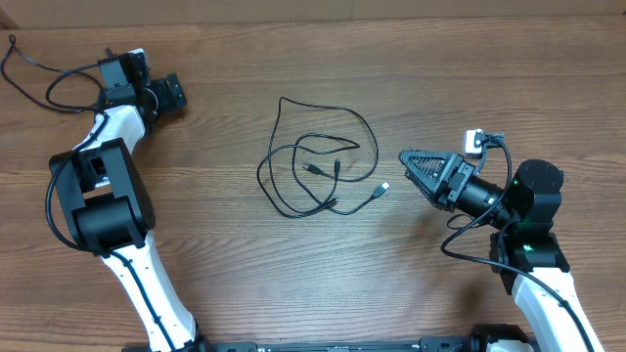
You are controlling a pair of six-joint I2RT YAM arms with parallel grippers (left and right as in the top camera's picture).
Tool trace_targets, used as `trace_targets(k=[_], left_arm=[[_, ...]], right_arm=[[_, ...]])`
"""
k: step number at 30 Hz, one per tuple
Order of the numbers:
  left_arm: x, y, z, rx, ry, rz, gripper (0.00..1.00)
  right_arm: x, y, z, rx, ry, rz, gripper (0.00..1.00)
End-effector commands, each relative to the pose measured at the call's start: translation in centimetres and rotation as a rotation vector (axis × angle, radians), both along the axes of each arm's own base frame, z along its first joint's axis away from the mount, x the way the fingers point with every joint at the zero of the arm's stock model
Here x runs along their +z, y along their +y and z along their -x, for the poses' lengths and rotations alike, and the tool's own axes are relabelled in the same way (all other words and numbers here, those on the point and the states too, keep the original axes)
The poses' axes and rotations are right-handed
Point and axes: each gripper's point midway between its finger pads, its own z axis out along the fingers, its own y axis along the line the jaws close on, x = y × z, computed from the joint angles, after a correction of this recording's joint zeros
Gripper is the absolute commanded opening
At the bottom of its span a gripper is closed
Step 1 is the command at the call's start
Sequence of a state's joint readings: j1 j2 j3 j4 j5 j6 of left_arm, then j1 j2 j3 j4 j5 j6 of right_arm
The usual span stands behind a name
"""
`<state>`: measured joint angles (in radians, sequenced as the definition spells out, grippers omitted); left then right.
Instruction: Untangle cables
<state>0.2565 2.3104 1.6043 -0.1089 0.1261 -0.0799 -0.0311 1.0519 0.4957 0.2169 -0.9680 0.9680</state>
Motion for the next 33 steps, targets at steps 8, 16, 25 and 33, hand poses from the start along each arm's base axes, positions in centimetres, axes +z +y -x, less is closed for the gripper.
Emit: trace_targets(k=[8, 16, 25, 33], left_arm=[[9.8, -1.3, 4.0, -0.056, 0.033, -0.016, 1.00], [4.6, -0.3, 12.3, -0.011, 0.429, -0.079, 1.00], [1.8, 0.3, 14.1, 0.018, 0.488, -0.119, 1.00], [-0.7, 0.4, 13.7, 0.026, 0.421, -0.135, 1.00]], right_arm=[[0.6, -0.1, -0.1, -0.005, -0.025, 0.007, 1.00], [0.3, -0.1, 0.0, -0.002, -0.012, 0.006, 1.00], [0.2, -0.1, 0.0, 0.000, -0.016, 0.014, 1.00], [0.2, -0.1, 0.0, 0.000, -0.014, 0.014, 1.00]])
